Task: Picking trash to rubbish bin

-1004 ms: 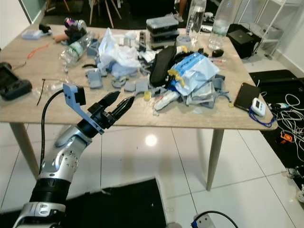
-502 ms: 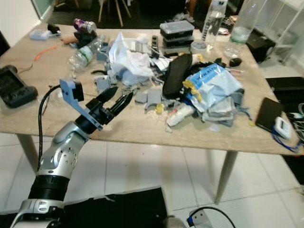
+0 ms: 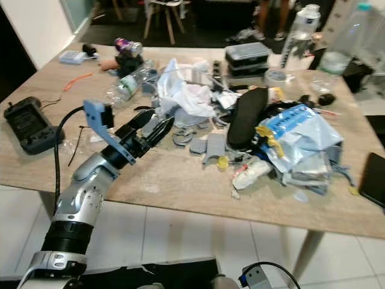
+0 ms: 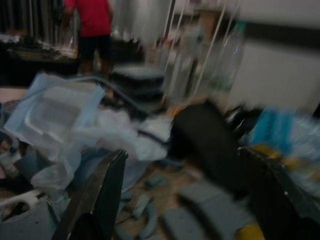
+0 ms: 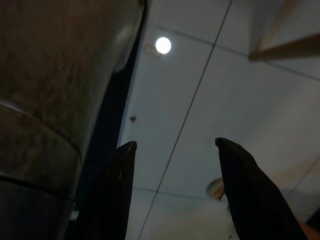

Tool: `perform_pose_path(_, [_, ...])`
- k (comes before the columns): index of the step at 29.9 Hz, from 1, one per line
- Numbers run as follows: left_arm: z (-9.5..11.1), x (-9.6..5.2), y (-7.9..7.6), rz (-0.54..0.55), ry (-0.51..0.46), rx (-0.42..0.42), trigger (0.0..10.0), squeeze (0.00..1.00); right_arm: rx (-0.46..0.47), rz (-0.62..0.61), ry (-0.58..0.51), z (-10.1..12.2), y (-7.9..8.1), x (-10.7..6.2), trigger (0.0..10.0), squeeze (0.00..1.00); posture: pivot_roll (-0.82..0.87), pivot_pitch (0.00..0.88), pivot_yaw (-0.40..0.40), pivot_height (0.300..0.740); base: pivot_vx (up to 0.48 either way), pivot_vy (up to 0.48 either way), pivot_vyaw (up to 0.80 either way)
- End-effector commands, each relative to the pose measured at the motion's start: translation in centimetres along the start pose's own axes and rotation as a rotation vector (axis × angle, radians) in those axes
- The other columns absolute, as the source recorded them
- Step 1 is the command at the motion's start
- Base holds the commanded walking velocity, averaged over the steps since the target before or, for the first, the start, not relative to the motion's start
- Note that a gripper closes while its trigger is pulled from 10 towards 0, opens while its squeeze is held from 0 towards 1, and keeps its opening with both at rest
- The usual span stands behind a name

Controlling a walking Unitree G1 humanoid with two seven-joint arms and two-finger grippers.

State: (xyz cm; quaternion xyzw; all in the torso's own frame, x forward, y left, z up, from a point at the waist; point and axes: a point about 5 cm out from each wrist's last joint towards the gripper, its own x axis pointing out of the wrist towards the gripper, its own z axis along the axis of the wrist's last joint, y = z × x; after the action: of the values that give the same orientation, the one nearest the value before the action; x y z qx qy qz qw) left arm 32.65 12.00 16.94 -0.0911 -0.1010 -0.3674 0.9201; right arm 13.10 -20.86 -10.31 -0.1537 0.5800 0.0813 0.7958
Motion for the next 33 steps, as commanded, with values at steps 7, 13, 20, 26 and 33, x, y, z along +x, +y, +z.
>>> perform_pose_path(7, [-2.7,0.3,0.2,0.103,0.236,0.234,10.0,0.00,-0.013,0.010,0.036,-1.5,0.0,-0.1,10.0,0.00,0.04,0.089,0.012,0.740,0.000,0.000,0.00])
perform_pose_path(13, [-3.9,0.1,1.2,0.255,0.333,0.291,10.0,0.00,-0.011,0.013,0.043,-1.9,0.1,-0.1,10.0,0.00,0.04,0.099,0.017,0.740,0.000,0.000,0.00])
perform_pose_path(20, [-4.6,0.3,0.9,0.324,0.342,0.268,10.0,1.00,-0.010,0.031,0.037,-1.5,1.5,0.0,10.0,0.00,0.04,0.103,0.021,0.740,0.000,0.000,0.00])
perform_pose_path(26, [-5.2,1.0,0.7,0.401,0.359,0.220,10.0,1.00,-0.010,0.046,0.016,0.1,2.8,0.2,10.0,0.00,0.04,0.103,0.021,0.740,0.000,0.000,0.00])
perform_pose_path(33, [-6.1,1.5,0.4,0.498,0.419,0.267,10.0,0.00,-0.010,0.055,0.008,0.7,3.5,0.3,10.0,0.00,0.03,0.118,0.025,0.740,0.000,0.000,0.00])
